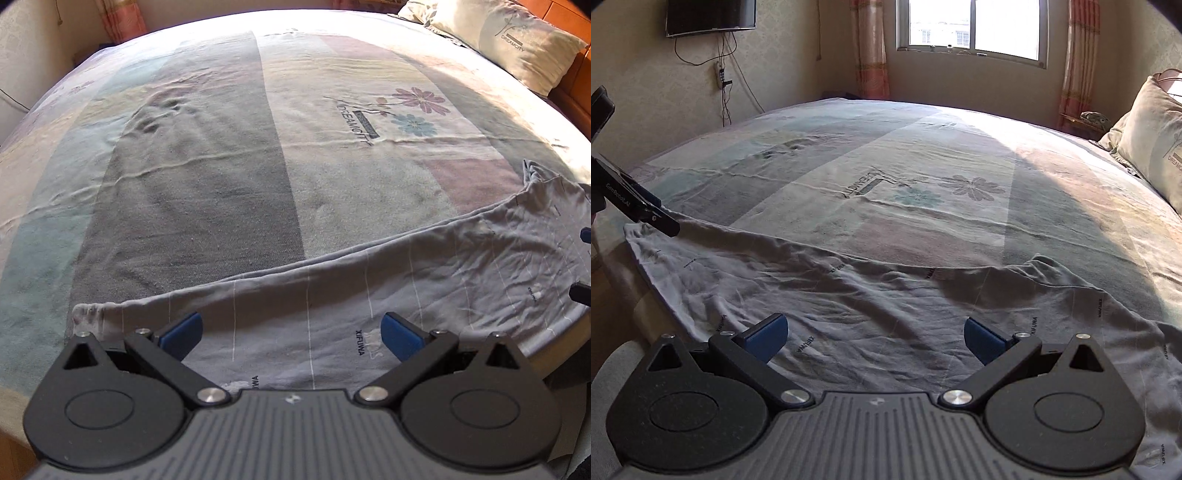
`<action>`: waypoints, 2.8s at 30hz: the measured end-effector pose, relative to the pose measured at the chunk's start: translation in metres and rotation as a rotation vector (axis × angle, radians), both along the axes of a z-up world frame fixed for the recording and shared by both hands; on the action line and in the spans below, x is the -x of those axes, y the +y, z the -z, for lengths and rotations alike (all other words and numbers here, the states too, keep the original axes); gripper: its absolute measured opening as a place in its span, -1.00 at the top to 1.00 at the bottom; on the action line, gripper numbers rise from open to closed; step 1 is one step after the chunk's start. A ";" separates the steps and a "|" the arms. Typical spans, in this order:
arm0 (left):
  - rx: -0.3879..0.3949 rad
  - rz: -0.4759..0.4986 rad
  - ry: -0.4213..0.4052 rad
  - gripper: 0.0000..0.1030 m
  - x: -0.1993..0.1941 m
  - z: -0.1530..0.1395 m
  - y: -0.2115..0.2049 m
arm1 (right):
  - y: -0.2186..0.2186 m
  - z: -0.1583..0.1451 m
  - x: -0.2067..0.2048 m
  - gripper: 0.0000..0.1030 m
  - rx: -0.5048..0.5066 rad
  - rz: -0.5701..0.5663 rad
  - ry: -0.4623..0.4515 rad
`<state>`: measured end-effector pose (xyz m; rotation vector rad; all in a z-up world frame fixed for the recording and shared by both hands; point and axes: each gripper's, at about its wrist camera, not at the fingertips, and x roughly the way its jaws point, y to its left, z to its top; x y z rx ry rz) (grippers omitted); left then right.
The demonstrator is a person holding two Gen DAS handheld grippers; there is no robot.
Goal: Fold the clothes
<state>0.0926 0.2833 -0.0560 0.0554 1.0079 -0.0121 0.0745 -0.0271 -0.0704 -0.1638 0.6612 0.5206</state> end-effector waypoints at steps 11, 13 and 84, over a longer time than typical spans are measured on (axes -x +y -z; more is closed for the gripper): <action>0.138 -0.130 -0.075 -0.98 0.051 0.025 0.042 | 0.037 0.043 0.013 -1.00 0.055 -0.011 0.017; 0.205 -0.141 -0.131 -0.98 0.048 0.013 0.052 | 0.035 0.044 0.016 -1.00 0.043 0.001 0.003; 0.237 -0.167 -0.232 -0.98 0.009 0.037 0.052 | 0.101 0.031 -0.087 -1.00 0.003 -0.152 0.092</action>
